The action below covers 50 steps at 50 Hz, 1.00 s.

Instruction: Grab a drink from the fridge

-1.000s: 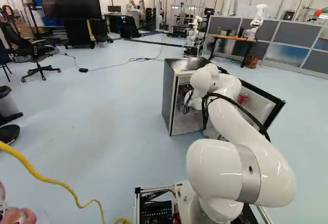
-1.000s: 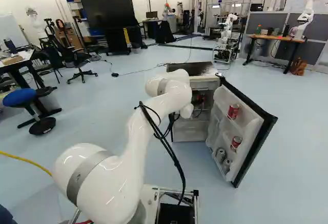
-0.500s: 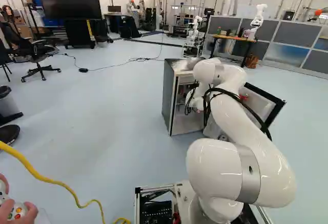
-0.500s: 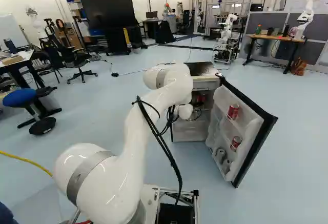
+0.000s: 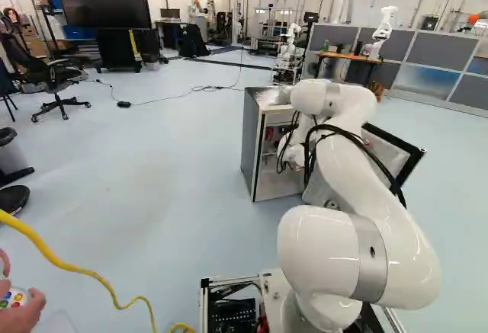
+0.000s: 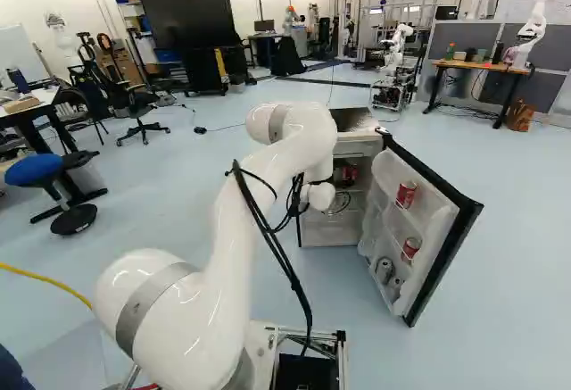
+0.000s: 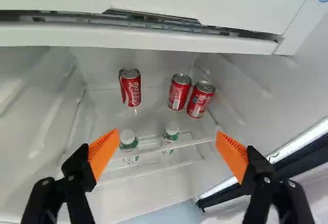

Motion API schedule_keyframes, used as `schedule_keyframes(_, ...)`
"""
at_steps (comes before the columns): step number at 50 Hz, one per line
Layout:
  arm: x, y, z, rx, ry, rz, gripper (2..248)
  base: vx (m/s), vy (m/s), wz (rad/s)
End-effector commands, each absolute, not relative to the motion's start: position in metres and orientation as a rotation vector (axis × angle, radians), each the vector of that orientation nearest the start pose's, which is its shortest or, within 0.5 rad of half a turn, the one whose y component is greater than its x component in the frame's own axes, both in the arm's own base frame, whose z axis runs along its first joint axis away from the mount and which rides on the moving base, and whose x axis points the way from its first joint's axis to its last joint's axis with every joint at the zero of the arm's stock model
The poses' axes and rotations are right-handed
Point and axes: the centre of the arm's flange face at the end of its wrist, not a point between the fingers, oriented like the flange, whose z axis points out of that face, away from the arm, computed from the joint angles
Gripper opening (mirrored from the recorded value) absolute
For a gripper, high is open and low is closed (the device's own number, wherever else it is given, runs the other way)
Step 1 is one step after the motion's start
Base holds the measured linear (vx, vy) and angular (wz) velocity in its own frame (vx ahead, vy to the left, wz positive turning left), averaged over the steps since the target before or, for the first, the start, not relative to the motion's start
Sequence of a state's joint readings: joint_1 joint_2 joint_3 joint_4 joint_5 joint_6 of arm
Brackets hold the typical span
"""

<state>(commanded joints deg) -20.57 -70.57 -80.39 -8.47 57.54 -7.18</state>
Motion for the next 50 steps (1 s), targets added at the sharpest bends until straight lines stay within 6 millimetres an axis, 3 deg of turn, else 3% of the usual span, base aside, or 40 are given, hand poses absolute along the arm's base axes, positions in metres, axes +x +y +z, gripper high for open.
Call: schedule_keyframes(50,0.545,-0.204,0.097,-2.849,0.146,-1.72,247,0.0,0.0,0.0)
